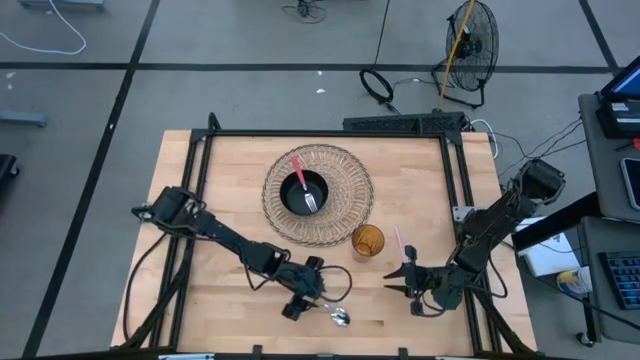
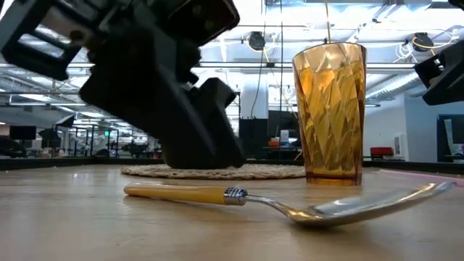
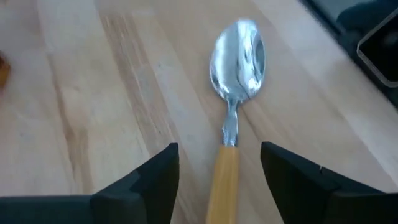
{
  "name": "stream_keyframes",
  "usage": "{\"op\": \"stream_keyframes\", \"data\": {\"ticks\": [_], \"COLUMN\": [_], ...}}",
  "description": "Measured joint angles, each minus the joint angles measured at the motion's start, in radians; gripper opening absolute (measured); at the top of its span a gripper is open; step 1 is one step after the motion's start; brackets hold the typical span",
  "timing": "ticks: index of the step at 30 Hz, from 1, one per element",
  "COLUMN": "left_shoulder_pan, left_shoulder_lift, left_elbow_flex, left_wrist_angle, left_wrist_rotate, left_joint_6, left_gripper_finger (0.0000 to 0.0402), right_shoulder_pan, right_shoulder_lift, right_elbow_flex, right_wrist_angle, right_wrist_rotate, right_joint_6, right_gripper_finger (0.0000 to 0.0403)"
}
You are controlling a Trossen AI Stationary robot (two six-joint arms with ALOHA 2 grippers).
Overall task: Pick & Place Utensil
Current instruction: Put the yellow spoon into the black bowl on the woven mat
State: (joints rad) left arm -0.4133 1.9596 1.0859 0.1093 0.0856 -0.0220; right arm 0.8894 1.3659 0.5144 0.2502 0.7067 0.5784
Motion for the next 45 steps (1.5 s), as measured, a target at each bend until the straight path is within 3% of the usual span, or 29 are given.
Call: {"op": "stream_keyframes", "data": {"ticks": [17, 35, 45], "left_shoulder_pan": [-0.001, -0.001, -0.003], "left_shoulder_lift": [0.059, 0.064, 0.057], "left_elbow_flex": [0.001, 0.006, 0.003], "left_wrist_angle": [0.022, -0.107, -0.14], "left_wrist_rotate": [0.011, -0.054, -0.169], "left_joint_6": [-0.022, 0.014, 0.032], "left_gripper_finger": [0.0153, 0.0054, 0.007], "right_shoulder_pan": [0.0, 0.0, 0.0], "right_shoulder_lift": [0.0, 0.0, 0.0], "right_elbow_flex": [0.0, 0.0, 0.0], "right_wrist_angle": [0.016, 0.023, 0.023], "right_wrist_rotate": [0.0, 0.0, 0.0], "right_joint_6": [-0.017, -0.016, -0.015], "right_gripper_finger": [0.0094, 0.0094, 0.0093]}}
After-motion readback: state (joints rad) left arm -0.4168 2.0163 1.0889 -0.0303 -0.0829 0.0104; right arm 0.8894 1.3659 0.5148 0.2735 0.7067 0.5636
